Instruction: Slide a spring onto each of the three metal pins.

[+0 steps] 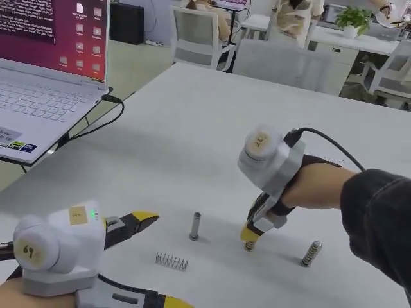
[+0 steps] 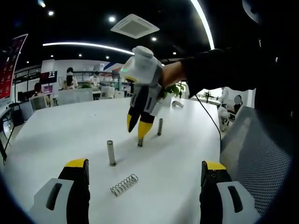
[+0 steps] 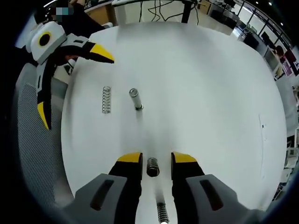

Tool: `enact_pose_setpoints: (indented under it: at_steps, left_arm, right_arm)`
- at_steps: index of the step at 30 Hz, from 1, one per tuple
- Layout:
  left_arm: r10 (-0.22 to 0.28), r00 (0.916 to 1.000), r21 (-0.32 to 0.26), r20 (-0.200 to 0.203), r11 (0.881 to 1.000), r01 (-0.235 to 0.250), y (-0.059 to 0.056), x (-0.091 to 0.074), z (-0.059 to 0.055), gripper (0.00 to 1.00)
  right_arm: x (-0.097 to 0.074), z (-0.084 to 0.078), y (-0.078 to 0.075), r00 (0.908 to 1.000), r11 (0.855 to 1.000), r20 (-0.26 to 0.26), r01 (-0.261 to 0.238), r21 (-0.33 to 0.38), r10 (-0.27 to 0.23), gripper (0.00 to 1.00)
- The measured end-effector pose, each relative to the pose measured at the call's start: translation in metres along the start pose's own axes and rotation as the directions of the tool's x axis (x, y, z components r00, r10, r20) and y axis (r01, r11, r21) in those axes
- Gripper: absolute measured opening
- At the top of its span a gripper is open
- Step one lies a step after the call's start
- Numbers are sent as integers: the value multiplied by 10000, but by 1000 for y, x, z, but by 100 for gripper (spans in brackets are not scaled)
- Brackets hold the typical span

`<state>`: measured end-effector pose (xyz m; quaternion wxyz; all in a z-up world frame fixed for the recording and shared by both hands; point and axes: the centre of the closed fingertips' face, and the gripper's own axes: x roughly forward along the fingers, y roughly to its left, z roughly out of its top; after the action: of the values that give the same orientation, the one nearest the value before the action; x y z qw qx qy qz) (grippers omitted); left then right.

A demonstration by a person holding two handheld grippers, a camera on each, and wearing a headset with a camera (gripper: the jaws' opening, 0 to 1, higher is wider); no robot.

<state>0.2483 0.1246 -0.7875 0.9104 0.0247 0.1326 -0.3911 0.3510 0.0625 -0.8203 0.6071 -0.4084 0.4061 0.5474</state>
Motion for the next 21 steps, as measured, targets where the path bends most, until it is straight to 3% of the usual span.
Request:
enact_pose_setpoints:
  at_steps: [7, 21]
  left_arm:
    - [57, 10000, -43, 25, 10000, -57, 1, -2, -1, 97]
    - [128, 9999, -55, 34, 9999, -127, 3, -5, -1, 97]
  right_arm:
    - [-2, 18, 8, 9996, 9991, 286, -38, -413, 50, 23]
    - [-1, 32, 38, 9984, 9938, 229, -493, -994, 519, 22]
